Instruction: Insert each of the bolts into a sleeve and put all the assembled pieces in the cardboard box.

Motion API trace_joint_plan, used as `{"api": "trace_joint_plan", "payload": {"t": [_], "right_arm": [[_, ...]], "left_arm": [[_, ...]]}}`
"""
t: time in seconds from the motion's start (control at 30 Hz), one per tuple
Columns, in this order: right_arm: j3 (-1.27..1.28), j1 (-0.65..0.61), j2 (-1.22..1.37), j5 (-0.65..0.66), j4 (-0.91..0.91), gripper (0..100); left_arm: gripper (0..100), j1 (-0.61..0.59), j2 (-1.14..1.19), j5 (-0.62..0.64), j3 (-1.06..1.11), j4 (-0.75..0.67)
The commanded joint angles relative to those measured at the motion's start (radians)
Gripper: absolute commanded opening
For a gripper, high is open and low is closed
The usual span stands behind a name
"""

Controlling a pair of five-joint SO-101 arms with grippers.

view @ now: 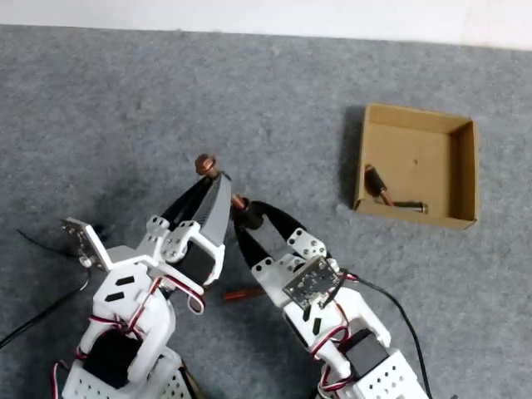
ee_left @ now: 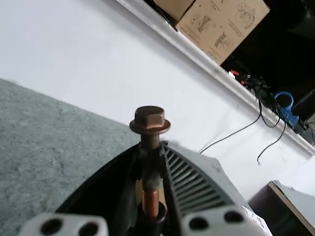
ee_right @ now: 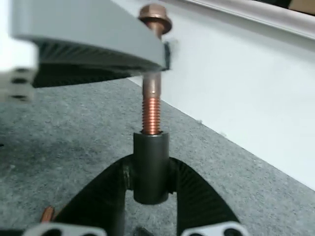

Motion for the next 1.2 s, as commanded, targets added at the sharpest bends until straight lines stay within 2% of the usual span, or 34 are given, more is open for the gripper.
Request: {"api": "trace_joint_plan", "payload": {"t": [0.0,0.17,0.33,0.67,0.73,0.9,0.97,1.17], "right_arm": [[0.101,0.010,-0.028,0.009,-0.007,0.5],[0.101,0.010,-0.028,0.009,-0.007,0.5],[0.099,0.012,-0.028,0.011,-0.007,0.5],[0.099,0.012,-0.028,0.011,-0.007,0.6],[0.099,0.012,-0.028,0.011,-0.007,0.6],[0.099,0.025,-0.028,0.011,-0.007,0.6],[0.099,0.027,-0.028,0.011,-0.007,0.6],[0.097,0.038,-0.028,0.011,-0.007,0.6]], "left_arm": [[1,0.027,-0.004,-0.002,-0.019,0.008],[1,0.047,-0.004,-0.006,0.059,0.003],[1,0.065,-0.004,-0.170,0.136,0.000],[1,0.059,-0.004,-0.175,0.140,0.005],[5,0.059,-0.004,-0.172,0.140,0.005],[30,0.050,-0.004,-0.172,0.177,0.005],[37,0.050,-0.004,-0.170,0.199,0.005],[36,0.042,-0.004,-0.052,0.165,0.006]]}}
